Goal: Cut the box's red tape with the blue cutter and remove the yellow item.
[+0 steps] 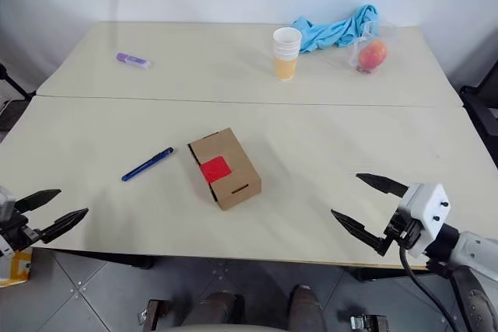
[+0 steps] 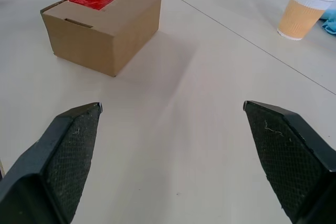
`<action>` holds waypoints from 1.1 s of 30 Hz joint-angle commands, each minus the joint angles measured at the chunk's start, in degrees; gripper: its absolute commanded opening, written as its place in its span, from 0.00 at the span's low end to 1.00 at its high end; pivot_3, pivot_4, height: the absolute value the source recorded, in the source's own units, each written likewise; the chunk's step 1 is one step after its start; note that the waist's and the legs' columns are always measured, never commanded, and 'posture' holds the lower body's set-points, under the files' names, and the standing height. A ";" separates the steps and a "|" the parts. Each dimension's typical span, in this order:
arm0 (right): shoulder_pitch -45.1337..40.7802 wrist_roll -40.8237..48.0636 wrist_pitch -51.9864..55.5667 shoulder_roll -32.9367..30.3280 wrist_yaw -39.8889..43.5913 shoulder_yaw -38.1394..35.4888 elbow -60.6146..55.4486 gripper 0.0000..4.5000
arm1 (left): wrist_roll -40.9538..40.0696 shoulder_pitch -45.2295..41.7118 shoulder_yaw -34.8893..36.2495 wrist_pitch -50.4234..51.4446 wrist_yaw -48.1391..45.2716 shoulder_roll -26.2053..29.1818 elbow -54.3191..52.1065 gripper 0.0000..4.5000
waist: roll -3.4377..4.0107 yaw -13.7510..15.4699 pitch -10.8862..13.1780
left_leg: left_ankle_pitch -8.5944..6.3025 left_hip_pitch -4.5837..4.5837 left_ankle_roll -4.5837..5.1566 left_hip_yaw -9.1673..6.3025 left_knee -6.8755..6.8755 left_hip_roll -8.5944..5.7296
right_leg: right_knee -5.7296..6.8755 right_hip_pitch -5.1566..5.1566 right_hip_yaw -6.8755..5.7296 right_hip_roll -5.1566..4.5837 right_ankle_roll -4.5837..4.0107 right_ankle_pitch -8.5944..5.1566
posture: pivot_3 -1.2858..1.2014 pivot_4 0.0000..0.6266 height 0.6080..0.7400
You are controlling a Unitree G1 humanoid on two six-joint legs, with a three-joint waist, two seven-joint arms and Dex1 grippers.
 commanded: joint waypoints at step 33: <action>-29.01 -13.91 17.49 6.72 -6.88 37.05 4.59 0.00 | 18.31 -63.27 -40.83 -0.33 -8.93 -11.14 32.43 0.00 | -0.39 -2.87 -0.03 | 0.01 -0.17 0.07 0.36 0.24 -0.35 | 0.68 -0.48 -0.06 -0.05 0.06 0.15 | 0.52 0.24 1.00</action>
